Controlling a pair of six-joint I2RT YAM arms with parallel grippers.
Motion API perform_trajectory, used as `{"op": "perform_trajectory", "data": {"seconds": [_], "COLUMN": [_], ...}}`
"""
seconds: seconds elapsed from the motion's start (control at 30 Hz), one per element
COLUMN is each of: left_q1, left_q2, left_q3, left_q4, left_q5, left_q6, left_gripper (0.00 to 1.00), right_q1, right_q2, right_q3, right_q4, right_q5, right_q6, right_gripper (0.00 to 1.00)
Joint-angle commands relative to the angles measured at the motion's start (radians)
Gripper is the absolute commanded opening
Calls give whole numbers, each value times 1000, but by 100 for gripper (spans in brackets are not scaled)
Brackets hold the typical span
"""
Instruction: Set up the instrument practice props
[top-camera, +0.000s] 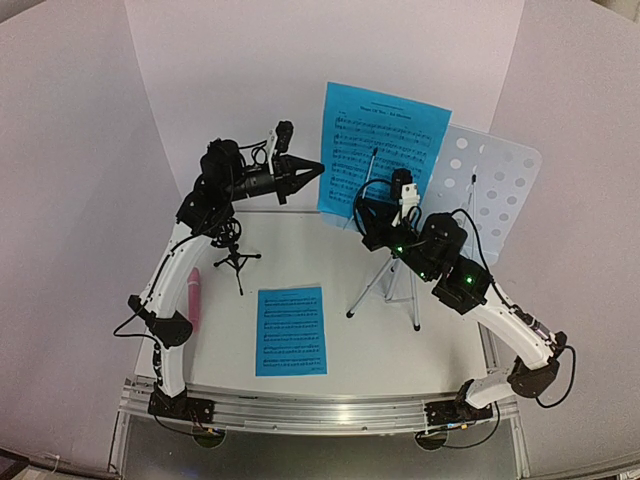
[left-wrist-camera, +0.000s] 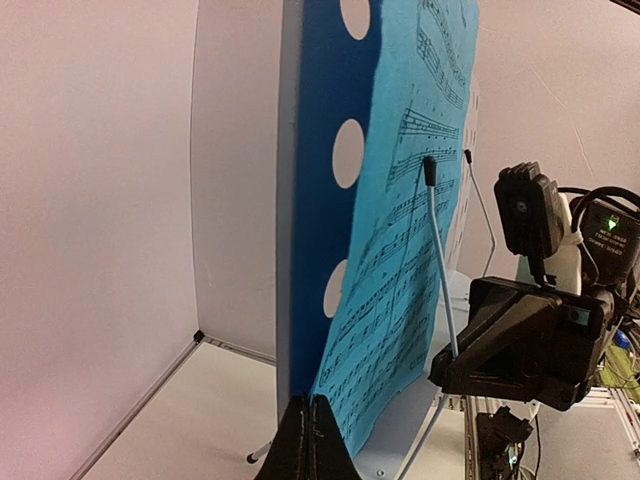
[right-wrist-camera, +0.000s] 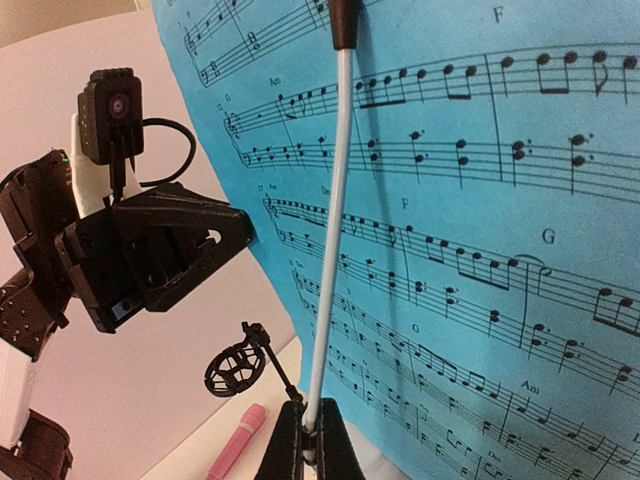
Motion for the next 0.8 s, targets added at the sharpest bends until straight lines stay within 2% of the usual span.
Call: {"op": "perform_trajectory", "data": {"seconds": [0.0,0.77], "left_q1": [-5,-13], "left_q2": [-11,-16], "left_q3": [1,-32], "left_q4": [17,37], "left_q5": [-5,4], "left_q6": [5,-6], "left_gripper": [0,0], "right_q1": [12,11], "right_q2": [-21,-30], "right_q3": [-14,-38], "right_q4": [14,14], "right_q5": [-20,17], "right_q6": [-14,12], "right_gripper": [0,0]}}
